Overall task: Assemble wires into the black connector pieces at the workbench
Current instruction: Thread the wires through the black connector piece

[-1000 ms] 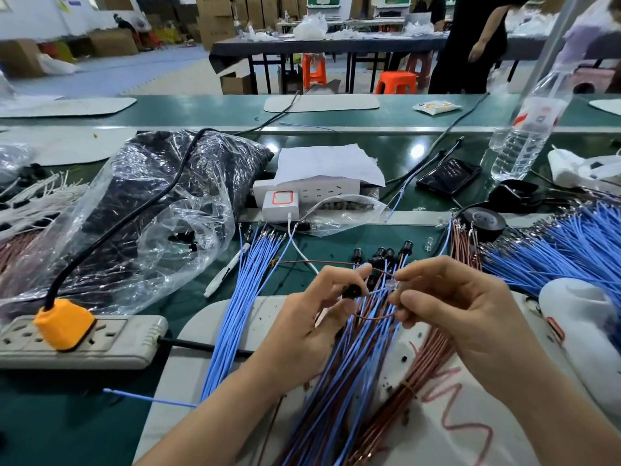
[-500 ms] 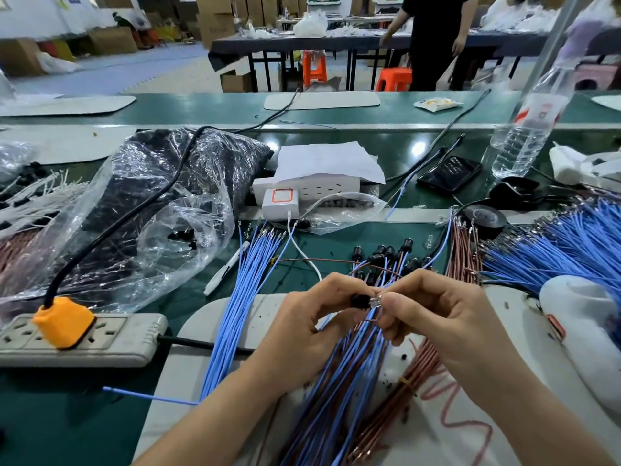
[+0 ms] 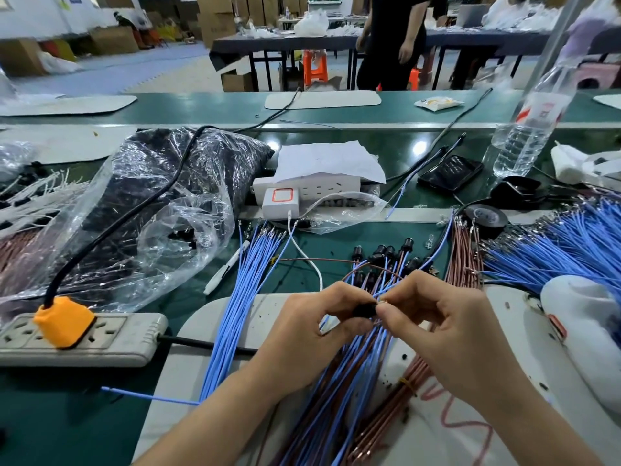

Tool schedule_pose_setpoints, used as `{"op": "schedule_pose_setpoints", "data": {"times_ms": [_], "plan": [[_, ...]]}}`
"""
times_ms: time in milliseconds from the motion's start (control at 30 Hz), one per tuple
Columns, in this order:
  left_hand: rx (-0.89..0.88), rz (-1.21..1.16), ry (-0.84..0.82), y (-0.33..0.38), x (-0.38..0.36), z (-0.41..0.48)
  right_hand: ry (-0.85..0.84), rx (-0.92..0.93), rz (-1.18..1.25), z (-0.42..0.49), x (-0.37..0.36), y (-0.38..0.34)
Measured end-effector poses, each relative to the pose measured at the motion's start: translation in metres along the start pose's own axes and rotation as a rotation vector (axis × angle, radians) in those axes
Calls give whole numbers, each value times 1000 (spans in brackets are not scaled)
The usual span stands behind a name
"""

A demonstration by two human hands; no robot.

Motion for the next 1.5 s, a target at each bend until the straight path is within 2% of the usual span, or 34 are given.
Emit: {"op": "schedule_pose_setpoints", "data": {"times_ms": [67,200,267,567,833,1167,1500], "plan": [[25,16,-8,-2,1,0,-56,-60,36,1,-1,2],[88,-38,-44,-2,-1,0,-163,-311,353,3,-1,9],[93,-44,-52,-2,-2,1,-187,-404,428,4,-1,13],[116,-42,-108,-3,-7,-5,-289,-567,447,0,-5,21],[143,-19,-143,-6,-10,-7,-312,-628,454,-3,-9,29],[108,15,-16,0,-2,0,-225,-644,611,-3,-12,32],[96,31,-61,-1,-3,-2,-212,-632,571,-1,-10,29]]}}
Point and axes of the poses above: each hand's wrist, its own z-axis towards the middle knuckle, its own x-axis out of the back of the hand, y = z × x, the point moved 5 cm from there along z, towards the middle knuckle, and after that the axes turned 7 degrees about y, right-handed, at the moved point
